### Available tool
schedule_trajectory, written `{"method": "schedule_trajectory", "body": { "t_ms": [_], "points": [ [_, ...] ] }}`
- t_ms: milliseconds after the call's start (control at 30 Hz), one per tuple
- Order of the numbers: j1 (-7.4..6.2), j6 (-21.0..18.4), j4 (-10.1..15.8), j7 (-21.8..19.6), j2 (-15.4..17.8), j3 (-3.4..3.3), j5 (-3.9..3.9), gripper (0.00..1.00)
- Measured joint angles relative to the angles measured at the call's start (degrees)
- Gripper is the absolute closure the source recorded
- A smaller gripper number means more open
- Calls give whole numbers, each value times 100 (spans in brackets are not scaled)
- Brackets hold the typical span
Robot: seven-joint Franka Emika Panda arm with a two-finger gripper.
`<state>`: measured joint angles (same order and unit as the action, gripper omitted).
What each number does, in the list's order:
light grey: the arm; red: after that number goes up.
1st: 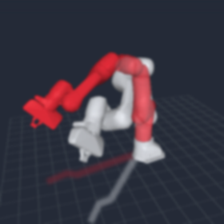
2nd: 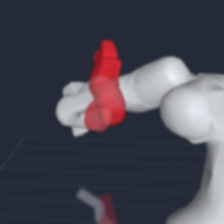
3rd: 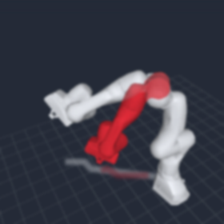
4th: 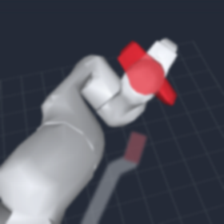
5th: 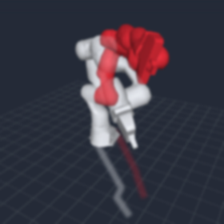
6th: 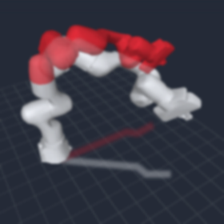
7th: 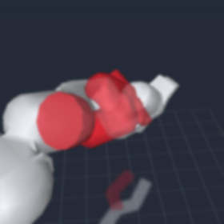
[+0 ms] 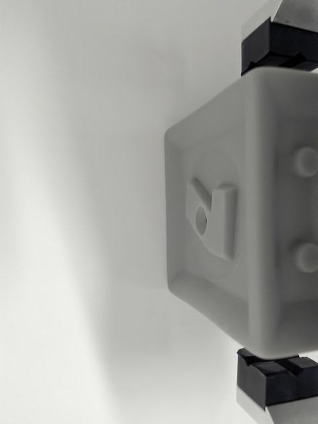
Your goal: Destack cube
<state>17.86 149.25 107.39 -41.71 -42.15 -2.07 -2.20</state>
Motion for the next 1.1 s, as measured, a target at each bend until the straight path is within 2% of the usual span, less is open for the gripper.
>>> {"method": "schedule_trajectory", "body": {
  "t_ms": [500, 1100],
  "points": [
    [-1, -84, 44, 0, 145, -1, 0, 0],
    [-13, -565, 216, -2, 809, -21, 8, 0]
  ]
}}
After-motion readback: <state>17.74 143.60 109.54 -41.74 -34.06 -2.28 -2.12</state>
